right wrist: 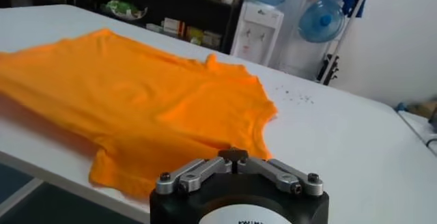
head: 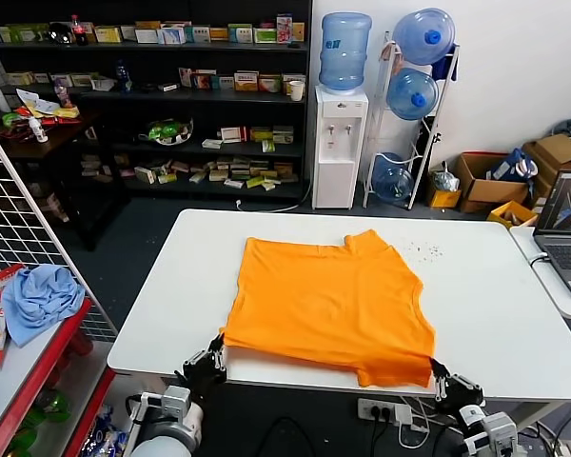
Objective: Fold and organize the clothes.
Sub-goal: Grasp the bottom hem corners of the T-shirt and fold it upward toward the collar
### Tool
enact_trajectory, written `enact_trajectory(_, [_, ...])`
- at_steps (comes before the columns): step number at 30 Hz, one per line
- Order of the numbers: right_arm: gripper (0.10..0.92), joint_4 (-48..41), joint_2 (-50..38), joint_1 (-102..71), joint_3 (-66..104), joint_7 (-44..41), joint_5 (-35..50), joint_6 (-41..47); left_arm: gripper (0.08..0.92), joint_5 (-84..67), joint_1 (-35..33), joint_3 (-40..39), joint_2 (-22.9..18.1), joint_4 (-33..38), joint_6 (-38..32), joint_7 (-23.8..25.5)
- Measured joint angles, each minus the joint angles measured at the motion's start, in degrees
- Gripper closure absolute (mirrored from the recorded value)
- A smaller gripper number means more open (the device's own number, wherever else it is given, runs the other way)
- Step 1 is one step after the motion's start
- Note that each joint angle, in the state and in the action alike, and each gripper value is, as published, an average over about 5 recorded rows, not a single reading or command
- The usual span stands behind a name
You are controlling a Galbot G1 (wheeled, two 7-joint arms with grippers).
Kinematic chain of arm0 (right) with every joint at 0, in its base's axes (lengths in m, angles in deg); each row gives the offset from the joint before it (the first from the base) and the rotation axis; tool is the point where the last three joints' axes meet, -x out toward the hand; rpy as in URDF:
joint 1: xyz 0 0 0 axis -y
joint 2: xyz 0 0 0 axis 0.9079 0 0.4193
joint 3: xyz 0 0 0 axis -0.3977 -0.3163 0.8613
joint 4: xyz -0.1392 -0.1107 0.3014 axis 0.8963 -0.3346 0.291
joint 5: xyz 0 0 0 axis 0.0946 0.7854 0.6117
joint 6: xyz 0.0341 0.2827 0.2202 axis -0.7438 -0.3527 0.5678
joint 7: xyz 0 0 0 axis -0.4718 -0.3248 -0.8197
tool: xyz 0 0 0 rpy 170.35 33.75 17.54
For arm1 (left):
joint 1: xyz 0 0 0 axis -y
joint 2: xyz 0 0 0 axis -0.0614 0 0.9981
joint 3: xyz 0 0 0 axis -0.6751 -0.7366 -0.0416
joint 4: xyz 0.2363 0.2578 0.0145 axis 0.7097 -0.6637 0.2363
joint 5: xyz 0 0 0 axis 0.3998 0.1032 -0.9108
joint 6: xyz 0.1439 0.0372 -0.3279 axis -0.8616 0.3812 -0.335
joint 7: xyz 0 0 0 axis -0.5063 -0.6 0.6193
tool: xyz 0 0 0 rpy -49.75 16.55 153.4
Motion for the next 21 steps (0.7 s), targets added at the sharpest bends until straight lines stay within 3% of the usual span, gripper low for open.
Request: enact_trajectory(21, [0.901,-16.51,-1.29,21.86,-9.49,-0.70,0.05,-1.79,0.905,0.59,15.06,-4.35,-1.28,-14.40,-1.37,0.73])
